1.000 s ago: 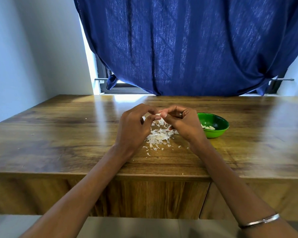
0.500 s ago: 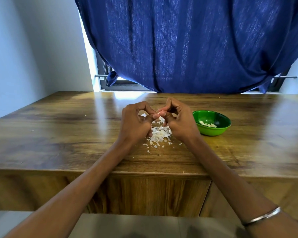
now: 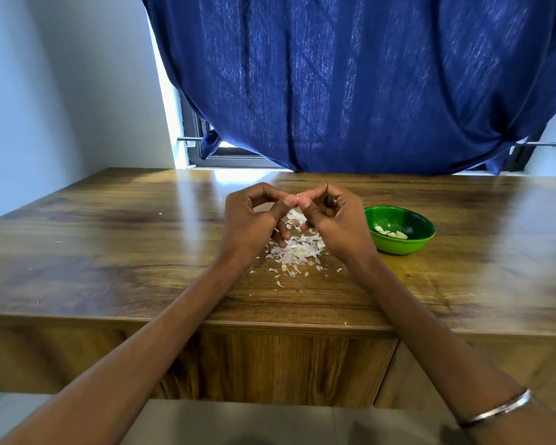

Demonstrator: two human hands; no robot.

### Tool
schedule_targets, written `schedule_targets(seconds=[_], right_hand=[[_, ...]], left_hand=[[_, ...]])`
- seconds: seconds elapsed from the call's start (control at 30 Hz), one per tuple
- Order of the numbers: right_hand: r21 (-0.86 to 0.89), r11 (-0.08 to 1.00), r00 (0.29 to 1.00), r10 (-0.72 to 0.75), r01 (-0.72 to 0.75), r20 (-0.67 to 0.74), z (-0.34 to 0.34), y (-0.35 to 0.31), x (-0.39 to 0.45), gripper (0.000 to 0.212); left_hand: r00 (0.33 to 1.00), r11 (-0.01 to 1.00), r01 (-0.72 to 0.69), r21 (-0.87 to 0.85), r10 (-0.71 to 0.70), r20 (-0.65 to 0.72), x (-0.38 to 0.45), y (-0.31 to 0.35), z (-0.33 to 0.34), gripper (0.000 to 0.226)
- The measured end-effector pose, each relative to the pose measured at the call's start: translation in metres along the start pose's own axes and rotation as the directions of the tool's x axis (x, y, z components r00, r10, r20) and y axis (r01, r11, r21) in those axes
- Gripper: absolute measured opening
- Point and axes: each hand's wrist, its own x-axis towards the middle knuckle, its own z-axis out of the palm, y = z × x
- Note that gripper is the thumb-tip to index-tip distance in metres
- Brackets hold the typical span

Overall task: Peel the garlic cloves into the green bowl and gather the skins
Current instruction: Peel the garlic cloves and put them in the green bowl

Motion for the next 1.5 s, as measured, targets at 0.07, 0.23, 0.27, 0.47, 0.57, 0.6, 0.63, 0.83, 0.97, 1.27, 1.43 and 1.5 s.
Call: schedule_targets(seconds=[0.07, 0.23, 0.27, 0.47, 0.57, 0.6, 0.63, 0.83, 0.97, 1.27, 1.43, 1.5], right_hand=[[0.005, 0.999, 0.999, 0.049, -0.049, -0.008, -0.0012, -0.0003, 0.0004, 0.01], [0.049, 0.997, 0.998, 0.064, -0.065, 0.012, -0.0027, -0.0036, -0.0005, 0.01], [0.053, 0.996, 0.997, 0.071, -0.072, 0.023, -0.0027, -0.0031, -0.0006, 0.01], [0.076, 0.994, 0.995, 0.075, -0.08, 0.06, -0.002, -0.0021, -0.0002, 0.008], [0.111, 0.989, 0.993, 0.09, -0.098, 0.081, -0.0021, -0.0021, -0.0004, 0.011], [0.109, 0.989, 0.992, 0.093, -0.102, 0.085, -0.0024, -0.0018, -0.0007, 0.01], [0.103, 0.989, 0.991, 0.095, -0.104, 0.091, -0.0025, -0.0016, -0.0011, 0.009], [0.109, 0.987, 0.986, 0.101, -0.115, 0.13, -0.003, -0.0011, -0.0011, 0.006], [0.141, 0.981, 0.981, 0.112, -0.135, 0.159, -0.0035, -0.0014, -0.0015, 0.006], [0.174, 0.973, 0.977, 0.12, -0.151, 0.178, -0.0025, -0.0008, -0.0006, 0.007], [0.111, 0.988, 0.986, 0.091, -0.107, 0.137, -0.0027, -0.0001, -0.0015, 0.006], [0.081, 0.993, 0.989, 0.078, -0.089, 0.128, -0.0027, -0.0007, -0.0013, 0.005]], left_hand=[[1.0, 1.0, -0.022, -0.003, 0.022, 0.009, -0.0001, -0.0002, -0.0002, 0.007], [0.992, 0.997, 0.024, -0.069, -0.015, 0.125, -0.0004, -0.0014, 0.0007, 0.006], [0.988, 0.997, 0.021, -0.078, -0.008, 0.153, -0.0005, -0.0018, 0.0012, 0.006], [0.98, 0.995, -0.012, -0.102, 0.032, 0.196, 0.0013, -0.002, -0.001, 0.009], [0.981, 0.994, -0.018, -0.107, 0.038, 0.191, 0.0015, -0.0012, -0.0022, 0.013], [0.981, 0.993, -0.019, -0.113, 0.041, 0.191, 0.0012, -0.0006, -0.0022, 0.016], [0.98, 0.993, -0.022, -0.119, 0.045, 0.193, 0.0008, -0.0003, -0.0022, 0.018], [0.974, 0.994, -0.046, -0.098, 0.066, 0.215, -0.0003, -0.0005, -0.002, 0.018], [0.974, 0.995, -0.054, -0.087, 0.072, 0.215, 0.0004, -0.002, -0.0017, 0.01], [0.974, 0.993, -0.097, -0.062, 0.108, 0.201, 0.0004, -0.001, -0.0013, 0.007], [0.979, 0.995, -0.074, -0.073, 0.086, 0.183, -0.0001, -0.0004, -0.0013, 0.008], [0.983, 0.996, -0.043, -0.074, 0.055, 0.178, 0.0001, -0.0005, -0.0013, 0.009]])
